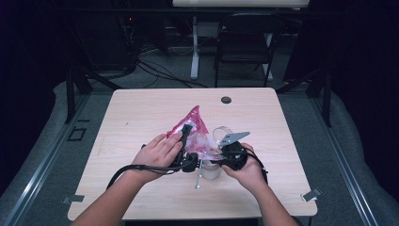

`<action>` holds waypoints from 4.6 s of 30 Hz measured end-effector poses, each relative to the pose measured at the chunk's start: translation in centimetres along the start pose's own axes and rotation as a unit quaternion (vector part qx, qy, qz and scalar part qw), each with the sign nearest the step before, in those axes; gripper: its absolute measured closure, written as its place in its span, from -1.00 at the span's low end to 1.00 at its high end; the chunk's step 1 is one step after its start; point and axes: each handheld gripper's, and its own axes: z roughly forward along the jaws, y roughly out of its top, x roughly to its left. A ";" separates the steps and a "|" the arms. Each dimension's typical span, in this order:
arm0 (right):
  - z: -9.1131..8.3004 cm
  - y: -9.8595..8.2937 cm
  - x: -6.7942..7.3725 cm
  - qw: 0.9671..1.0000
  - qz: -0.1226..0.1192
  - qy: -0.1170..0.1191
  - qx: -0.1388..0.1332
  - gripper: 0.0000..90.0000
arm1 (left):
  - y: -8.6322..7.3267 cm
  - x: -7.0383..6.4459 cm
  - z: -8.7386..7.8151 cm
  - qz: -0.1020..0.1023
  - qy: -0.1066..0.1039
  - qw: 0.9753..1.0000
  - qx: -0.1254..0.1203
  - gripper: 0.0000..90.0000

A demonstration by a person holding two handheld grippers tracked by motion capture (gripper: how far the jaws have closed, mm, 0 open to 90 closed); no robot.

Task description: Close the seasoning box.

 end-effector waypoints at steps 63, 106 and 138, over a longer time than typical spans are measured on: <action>-1.0 0.5 0.9 1.000 -0.021 -0.012 -0.014 1.00 | -1.9 -1.1 0.1 -0.049 -0.026 0.998 0.020 0.47; -1.2 1.6 1.5 0.998 -0.018 0.009 -0.056 1.00 | -3.5 -4.1 0.2 -0.188 -0.084 0.976 0.068 0.59; -0.4 2.1 2.4 0.998 -0.041 -0.005 -0.052 1.00 | -4.4 -7.2 0.6 -0.394 -0.147 0.905 0.064 0.64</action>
